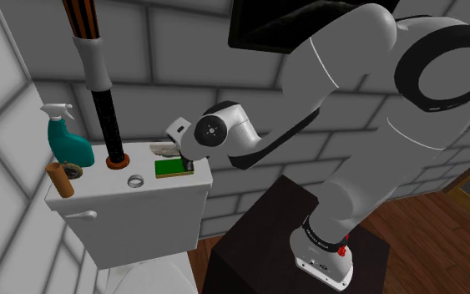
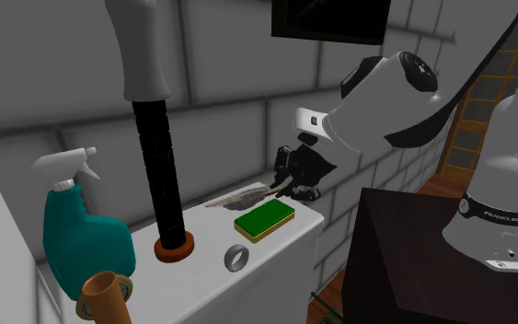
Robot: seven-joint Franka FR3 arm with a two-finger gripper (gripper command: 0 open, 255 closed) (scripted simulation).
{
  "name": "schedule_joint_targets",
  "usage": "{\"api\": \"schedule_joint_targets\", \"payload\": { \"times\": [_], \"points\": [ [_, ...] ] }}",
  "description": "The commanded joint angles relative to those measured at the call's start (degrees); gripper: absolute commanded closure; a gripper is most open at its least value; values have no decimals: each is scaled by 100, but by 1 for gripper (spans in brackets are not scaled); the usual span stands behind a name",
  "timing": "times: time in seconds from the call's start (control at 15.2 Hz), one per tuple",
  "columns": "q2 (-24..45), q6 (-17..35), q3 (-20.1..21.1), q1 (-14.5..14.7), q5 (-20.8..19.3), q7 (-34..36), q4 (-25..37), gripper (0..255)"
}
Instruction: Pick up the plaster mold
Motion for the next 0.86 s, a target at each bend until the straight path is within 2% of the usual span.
{"api": "schedule_joint_targets", "payload": {
  "times": [0.0, 0.66, 0.79],
  "points": [
    [-203, 71, -24, 27, 343, -292, -56, 255],
    [-1047, 87, -417, 462, 2036, -1844, -143, 255],
    [-1056, 82, -430, 477, 2056, -1864, -142, 255]
  ]
}}
